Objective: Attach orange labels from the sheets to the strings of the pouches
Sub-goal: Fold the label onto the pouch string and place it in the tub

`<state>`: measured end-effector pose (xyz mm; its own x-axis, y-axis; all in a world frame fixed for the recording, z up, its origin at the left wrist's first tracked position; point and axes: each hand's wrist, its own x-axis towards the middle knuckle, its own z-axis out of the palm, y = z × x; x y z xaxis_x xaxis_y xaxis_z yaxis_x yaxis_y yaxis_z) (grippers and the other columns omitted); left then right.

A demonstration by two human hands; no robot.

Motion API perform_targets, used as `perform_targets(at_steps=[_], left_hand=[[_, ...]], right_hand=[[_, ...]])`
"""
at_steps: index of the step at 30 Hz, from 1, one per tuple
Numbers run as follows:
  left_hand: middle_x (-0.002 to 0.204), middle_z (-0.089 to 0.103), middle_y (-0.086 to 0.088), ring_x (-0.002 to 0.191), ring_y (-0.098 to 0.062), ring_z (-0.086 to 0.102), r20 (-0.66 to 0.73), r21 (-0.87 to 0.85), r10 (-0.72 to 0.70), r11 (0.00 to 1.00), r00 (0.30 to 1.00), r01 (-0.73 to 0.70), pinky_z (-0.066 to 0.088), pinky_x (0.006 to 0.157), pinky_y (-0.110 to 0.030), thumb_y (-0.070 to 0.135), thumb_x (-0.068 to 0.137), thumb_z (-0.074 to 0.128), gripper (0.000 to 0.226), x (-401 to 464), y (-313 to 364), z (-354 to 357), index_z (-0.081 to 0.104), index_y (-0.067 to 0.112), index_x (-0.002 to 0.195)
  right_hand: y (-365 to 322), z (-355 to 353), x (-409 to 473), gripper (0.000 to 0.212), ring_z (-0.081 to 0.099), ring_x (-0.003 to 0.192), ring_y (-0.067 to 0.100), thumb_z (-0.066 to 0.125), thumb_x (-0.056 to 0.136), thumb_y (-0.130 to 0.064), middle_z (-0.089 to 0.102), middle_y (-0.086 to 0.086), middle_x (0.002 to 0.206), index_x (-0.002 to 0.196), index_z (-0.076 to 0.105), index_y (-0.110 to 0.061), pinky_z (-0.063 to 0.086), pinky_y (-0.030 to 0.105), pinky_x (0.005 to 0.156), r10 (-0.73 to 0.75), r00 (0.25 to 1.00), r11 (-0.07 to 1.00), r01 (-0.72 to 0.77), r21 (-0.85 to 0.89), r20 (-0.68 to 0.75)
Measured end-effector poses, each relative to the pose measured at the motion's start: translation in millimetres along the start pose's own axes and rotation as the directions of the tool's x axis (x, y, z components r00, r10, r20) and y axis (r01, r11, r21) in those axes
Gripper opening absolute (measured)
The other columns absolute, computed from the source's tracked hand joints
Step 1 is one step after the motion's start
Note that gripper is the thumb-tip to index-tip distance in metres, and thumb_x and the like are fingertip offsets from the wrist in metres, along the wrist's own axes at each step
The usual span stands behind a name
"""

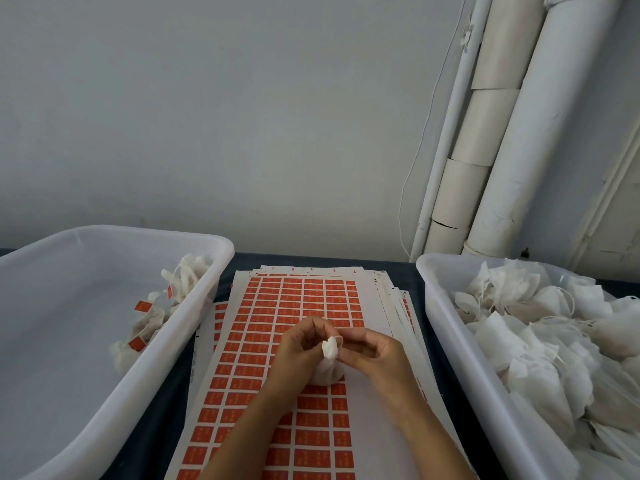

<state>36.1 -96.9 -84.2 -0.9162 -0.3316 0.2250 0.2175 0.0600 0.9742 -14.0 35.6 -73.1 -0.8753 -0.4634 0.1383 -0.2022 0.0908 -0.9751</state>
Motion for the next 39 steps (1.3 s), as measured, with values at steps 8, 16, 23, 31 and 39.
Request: perform_targets(at_steps=[8,16,23,31,39], left_hand=[[0.077,0.069,0.003,0.074,-0.011,0.066,0.002,0.028,-0.019,0.999,1.000,0.019,0.053,0.062,-0.019,0.003,0.088,0.059,0.014,0.6,-2.3,-0.9,0.064,0.013,0.082],[0.088,0.069,-0.003,0.079,-0.015,0.068,0.064,-0.065,-0.099,0.993,0.993,0.103,0.054,0.065,-0.022,0.005,0.092,0.054,0.010,-0.1,-3.7,-2.1,0.062,0.011,0.094],[0.096,0.063,0.002,0.088,-0.013,0.064,0.218,0.139,-0.002,0.990,0.976,-0.029,0.055,0.074,-0.021,0.026,0.084,0.063,0.026,-5.1,-1.2,1.5,0.050,0.022,0.106],[0.073,0.065,0.012,0.067,-0.004,0.063,0.129,0.272,0.072,0.956,0.989,-0.105,0.051,0.059,-0.012,0.028,0.090,0.060,0.002,-2.9,-3.2,7.2,0.060,0.028,0.088],[0.070,0.064,0.019,0.064,-0.001,0.062,0.105,0.285,0.076,0.953,0.992,-0.103,0.048,0.057,-0.010,0.025,0.093,0.057,0.008,-2.3,-1.9,6.6,0.061,0.026,0.086]], right_hand=[[5.6,4.1,2.1,0.005,0.066,0.073,0.009,0.071,0.080,-0.024,0.069,-0.009,0.079,0.081,0.066,-0.022,0.052,0.011,0.062,-0.027,0.996,0.989,0.014,-0.149,-0.086],[2.7,4.0,3.0,0.006,0.069,0.074,0.019,0.058,0.090,-0.012,0.069,0.009,0.086,0.087,0.058,-0.007,0.058,0.025,0.063,-0.021,0.999,0.999,0.022,0.029,-0.049],[2.5,2.6,1.8,0.007,0.069,0.081,0.011,0.055,0.092,-0.014,0.069,-0.001,0.090,0.090,0.057,-0.008,0.057,0.023,0.062,-0.097,0.982,0.995,0.102,0.022,-0.161],[3.5,0.8,-1.6,0.010,0.065,0.078,0.004,0.063,0.086,-0.021,0.066,-0.013,0.085,0.081,0.056,-0.027,0.055,0.016,0.068,-0.345,0.922,0.912,0.284,-0.297,-0.176],[1.7,-8.1,-2.7,0.026,0.055,0.055,0.004,0.072,0.079,-0.023,0.058,-0.015,0.072,0.079,0.046,-0.026,0.041,0.003,0.056,-0.453,0.889,0.681,0.298,-0.669,-0.064]])
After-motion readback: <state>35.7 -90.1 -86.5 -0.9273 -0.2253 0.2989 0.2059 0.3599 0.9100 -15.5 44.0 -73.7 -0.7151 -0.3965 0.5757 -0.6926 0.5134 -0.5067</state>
